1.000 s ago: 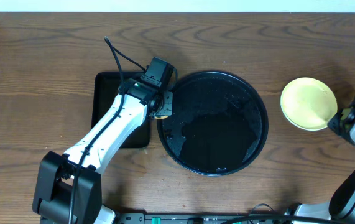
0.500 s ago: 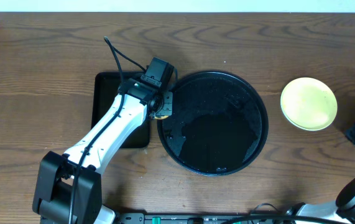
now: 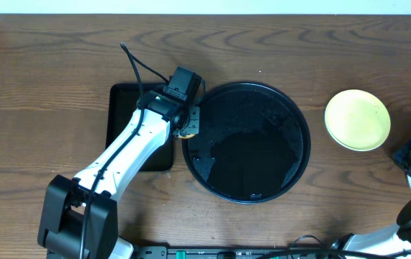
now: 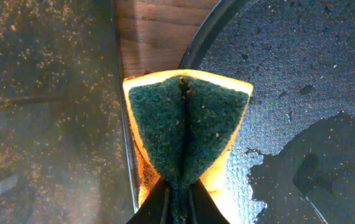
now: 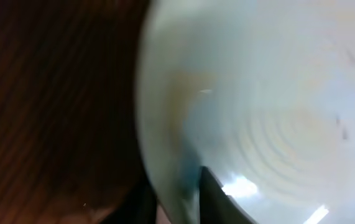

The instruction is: Clean dirty plates on tray and stack at the side

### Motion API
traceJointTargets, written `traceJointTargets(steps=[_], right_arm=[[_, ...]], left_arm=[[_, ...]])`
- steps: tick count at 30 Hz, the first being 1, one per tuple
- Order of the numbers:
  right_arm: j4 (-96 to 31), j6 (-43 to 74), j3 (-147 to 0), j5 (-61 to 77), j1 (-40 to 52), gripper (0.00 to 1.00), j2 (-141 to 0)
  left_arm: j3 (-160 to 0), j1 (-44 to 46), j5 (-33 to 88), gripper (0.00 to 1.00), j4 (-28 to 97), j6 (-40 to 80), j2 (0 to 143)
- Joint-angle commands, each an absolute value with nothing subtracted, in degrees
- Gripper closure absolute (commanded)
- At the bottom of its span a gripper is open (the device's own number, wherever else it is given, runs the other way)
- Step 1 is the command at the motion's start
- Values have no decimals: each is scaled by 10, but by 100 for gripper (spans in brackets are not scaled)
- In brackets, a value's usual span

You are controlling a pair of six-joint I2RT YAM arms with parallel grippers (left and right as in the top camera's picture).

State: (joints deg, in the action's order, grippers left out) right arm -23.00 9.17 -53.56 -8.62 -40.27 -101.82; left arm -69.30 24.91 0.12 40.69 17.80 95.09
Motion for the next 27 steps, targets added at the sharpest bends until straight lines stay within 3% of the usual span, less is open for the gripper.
traceJointTargets(steps=[1, 3, 16, 27], right_arm=[[-234, 92, -538, -26, -408, 94, -1029], [-236, 95, -538, -24, -408, 99, -1029], [-236, 98, -541, 70, -400, 99, -971], [-228, 91, -543, 95, -313, 99, -845]], left_arm=[[-703, 248, 5, 92, 409, 179, 941], [-703, 248, 5, 92, 409, 179, 941], [-703, 248, 5, 92, 410, 179, 941], [-703, 248, 5, 92, 409, 179, 941]])
